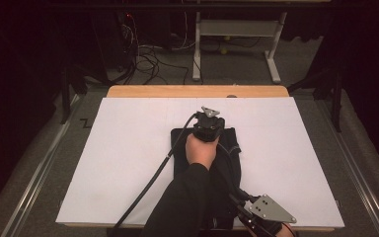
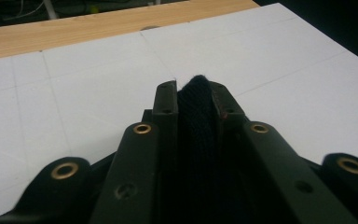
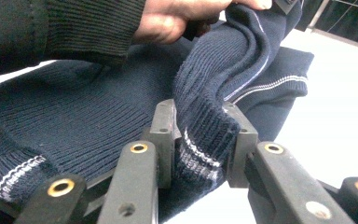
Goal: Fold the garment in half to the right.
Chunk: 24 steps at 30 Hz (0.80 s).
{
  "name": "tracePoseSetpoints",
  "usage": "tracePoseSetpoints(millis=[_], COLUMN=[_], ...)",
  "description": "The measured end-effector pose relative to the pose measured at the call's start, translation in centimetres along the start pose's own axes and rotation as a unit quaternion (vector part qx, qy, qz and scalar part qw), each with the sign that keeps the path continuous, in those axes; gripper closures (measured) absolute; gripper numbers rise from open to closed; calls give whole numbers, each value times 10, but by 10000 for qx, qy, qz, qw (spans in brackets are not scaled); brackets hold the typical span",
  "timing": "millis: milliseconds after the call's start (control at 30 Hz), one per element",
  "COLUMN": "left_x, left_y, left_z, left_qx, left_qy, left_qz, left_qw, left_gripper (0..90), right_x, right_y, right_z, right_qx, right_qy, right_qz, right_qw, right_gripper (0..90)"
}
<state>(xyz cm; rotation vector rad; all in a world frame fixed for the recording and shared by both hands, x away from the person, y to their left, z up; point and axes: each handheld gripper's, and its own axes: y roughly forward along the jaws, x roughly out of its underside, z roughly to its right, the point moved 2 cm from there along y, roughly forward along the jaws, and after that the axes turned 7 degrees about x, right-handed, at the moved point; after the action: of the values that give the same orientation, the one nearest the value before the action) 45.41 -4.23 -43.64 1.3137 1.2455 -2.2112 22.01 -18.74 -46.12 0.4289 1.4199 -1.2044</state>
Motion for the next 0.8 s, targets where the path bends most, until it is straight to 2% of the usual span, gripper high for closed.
tracePoseSetpoints(millis=[100, 200, 267, 367, 467, 533, 667, 800], left_x=[2, 4, 4, 3, 2, 1, 3, 6], left_y=[4, 5, 6, 4, 1, -1, -13, -26], left_z=[1, 0, -2, -2, -4, -7, -11, -16], left_qx=[-18, -81, -51, -55, -52, -28, -28, 16], left_qy=[13, 6, -41, -40, -47, -142, -215, -186], left_qz=[-47, -136, -190, -188, -183, -253, -46, 84], left_qw=[10000, 9999, 9998, 9998, 9998, 9996, 9998, 9998], left_gripper=[702, 660, 627, 566, 493, 437, 350, 300], right_x=[4, 9, 10, 11, 11, 10, 8, 6], right_y=[0, 2, 2, 1, 0, -2, -4, -5], right_z=[1, 2, 2, 3, 4, 5, 6, 4], right_qx=[-11, -34, -45, -64, -100, -137, -288, -341], right_qy=[52, 79, 79, 96, 150, 202, 288, 267], right_qz=[-78, -182, -211, -215, -169, -115, -3, 79], right_qw=[10000, 9998, 9997, 9997, 9997, 9996, 9992, 9990], right_gripper=[693, 681, 668, 618, 522, 485, 415, 380])
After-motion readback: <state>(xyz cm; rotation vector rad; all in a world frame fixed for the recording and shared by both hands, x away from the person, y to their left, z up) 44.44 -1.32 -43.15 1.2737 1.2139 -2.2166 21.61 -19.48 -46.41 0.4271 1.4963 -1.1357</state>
